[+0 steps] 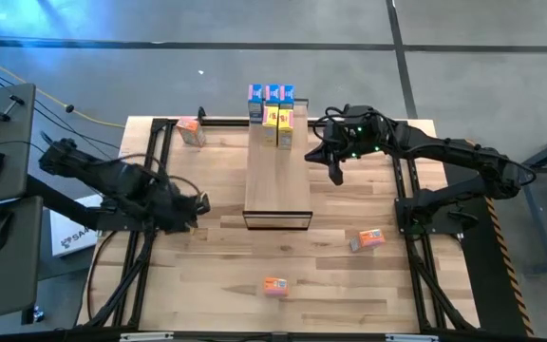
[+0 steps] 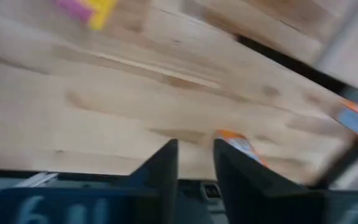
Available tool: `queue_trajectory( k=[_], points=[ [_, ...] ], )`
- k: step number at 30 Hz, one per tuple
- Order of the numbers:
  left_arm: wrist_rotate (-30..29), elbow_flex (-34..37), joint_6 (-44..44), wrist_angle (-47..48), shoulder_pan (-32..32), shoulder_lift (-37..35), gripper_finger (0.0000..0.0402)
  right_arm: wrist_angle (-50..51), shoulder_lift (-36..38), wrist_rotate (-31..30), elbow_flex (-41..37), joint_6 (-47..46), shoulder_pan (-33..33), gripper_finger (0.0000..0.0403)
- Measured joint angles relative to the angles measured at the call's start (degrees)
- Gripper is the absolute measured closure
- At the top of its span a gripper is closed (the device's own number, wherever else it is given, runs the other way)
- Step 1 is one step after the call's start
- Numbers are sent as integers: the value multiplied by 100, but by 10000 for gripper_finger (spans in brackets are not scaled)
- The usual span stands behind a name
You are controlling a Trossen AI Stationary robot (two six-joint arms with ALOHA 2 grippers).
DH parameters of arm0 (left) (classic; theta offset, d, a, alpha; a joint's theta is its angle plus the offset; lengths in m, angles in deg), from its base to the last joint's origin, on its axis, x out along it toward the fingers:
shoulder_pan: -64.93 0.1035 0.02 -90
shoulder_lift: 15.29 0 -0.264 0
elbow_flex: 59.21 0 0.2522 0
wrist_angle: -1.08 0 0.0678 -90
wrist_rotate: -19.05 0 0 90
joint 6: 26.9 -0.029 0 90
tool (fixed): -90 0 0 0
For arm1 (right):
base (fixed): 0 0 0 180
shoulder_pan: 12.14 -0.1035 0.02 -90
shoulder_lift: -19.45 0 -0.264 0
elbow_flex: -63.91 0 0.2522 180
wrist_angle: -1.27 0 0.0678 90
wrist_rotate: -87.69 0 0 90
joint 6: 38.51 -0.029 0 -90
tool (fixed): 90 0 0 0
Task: Stack cereal on shelf
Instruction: Put the yellow cereal box on the shelf aligned with the yellow cereal boxes
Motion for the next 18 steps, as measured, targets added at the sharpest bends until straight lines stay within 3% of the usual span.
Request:
queue_trajectory(
  k=[7,12,15,18],
  points=[
    [70,0,335,907,40,431,198,23,0,423,0,48,-15,389],
    [-61,0,280,1206,88,511,169,74,0,431,0,166,-15,389],
    [-187,0,-400,1082,19,501,169,74,0,431,0,210,-15,389],
    [-115,0,-1824,797,33,494,172,76,0,429,0,309,-15,389]
  ],
)
